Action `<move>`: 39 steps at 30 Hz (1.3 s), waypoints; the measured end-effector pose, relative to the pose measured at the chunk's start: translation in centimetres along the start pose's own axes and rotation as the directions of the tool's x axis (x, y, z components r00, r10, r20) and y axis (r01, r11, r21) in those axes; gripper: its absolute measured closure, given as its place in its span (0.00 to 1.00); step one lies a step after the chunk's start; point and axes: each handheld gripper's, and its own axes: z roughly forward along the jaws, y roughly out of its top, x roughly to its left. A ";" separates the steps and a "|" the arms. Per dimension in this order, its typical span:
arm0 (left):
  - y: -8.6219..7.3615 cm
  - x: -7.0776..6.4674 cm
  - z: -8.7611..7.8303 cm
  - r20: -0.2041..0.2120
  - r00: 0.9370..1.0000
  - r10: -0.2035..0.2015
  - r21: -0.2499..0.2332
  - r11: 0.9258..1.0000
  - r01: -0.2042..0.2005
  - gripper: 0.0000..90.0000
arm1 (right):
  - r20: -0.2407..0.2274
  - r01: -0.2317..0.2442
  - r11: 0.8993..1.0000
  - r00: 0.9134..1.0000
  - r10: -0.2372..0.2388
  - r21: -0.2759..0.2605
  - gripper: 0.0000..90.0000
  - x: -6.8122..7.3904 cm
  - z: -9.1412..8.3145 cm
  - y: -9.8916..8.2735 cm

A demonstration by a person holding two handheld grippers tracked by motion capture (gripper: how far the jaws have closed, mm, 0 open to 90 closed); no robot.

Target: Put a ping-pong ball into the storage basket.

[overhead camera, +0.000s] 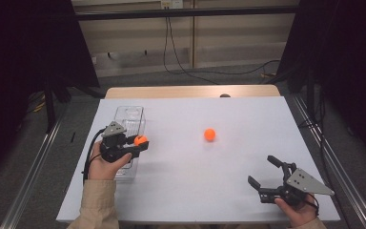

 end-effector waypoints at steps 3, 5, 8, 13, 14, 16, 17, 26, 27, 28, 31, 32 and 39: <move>-0.1 0.2 -0.1 -0.008 1.000 -0.005 -0.004 1.000 0.005 0.57 | -0.001 0.000 1.000 1.000 0.000 -0.002 0.05 0.0 0.0 0.0; -0.1 0.3 -0.2 -0.008 1.000 -0.008 -0.007 1.000 0.008 0.57 | 0.000 0.000 1.000 1.000 0.000 -0.002 0.05 0.0 0.0 0.0; -0.2 0.5 -0.3 -0.013 1.000 -0.013 -0.011 1.000 0.013 0.57 | 0.000 0.000 1.000 1.000 0.000 -0.002 0.05 0.0 0.0 0.0; -0.3 0.8 -0.6 -0.023 1.000 -0.018 -0.014 1.000 0.018 0.57 | 0.000 -0.001 1.000 1.000 0.001 -0.001 0.05 0.0 0.0 0.0; -0.3 0.8 -0.6 -0.025 1.000 -0.017 -0.013 1.000 0.017 0.57 | 0.000 -0.001 1.000 1.000 0.001 -0.002 0.05 0.0 0.0 0.0; -0.3 0.9 -0.7 -0.037 0.999 -0.019 -0.016 1.000 0.018 0.57 | 0.000 -0.001 1.000 1.000 0.001 -0.002 0.05 0.0 0.0 0.0; -0.3 0.9 -0.7 -0.039 0.999 -0.019 -0.015 1.000 0.019 0.57 | 0.000 0.000 1.000 1.000 0.000 -0.001 0.05 0.0 0.0 0.0; -0.5 1.4 -1.0 -0.061 0.998 -0.025 -0.017 1.000 0.024 0.57 | -0.002 0.000 1.000 1.000 0.000 0.000 0.05 0.0 0.0 0.0; -0.5 1.4 -1.0 -0.062 0.998 -0.028 -0.018 0.999 0.027 0.56 | -0.002 0.001 1.000 1.000 -0.001 0.001 0.05 0.0 0.0 0.0; -0.6 1.5 -1.0 -0.062 0.998 -0.027 -0.017 1.000 0.026 0.56 | -0.002 0.002 1.000 1.000 -0.002 0.000 0.05 0.0 0.0 0.0; -0.7 1.7 -1.1 -0.070 0.997 -0.030 -0.012 0.999 0.030 0.57 | 0.000 0.000 1.000 1.000 0.000 -0.001 0.05 0.0 0.0 0.0; -0.7 1.7 -1.1 -0.071 0.997 -0.031 -0.011 0.999 0.030 0.57 | -0.001 -0.001 1.000 1.000 0.001 -0.001 0.05 0.0 0.0 0.0; -0.9 2.0 -1.0 -0.077 0.996 -0.040 -0.007 0.999 0.040 0.57 | -0.001 -0.001 1.000 1.000 0.001 -0.001 0.05 0.0 0.0 0.0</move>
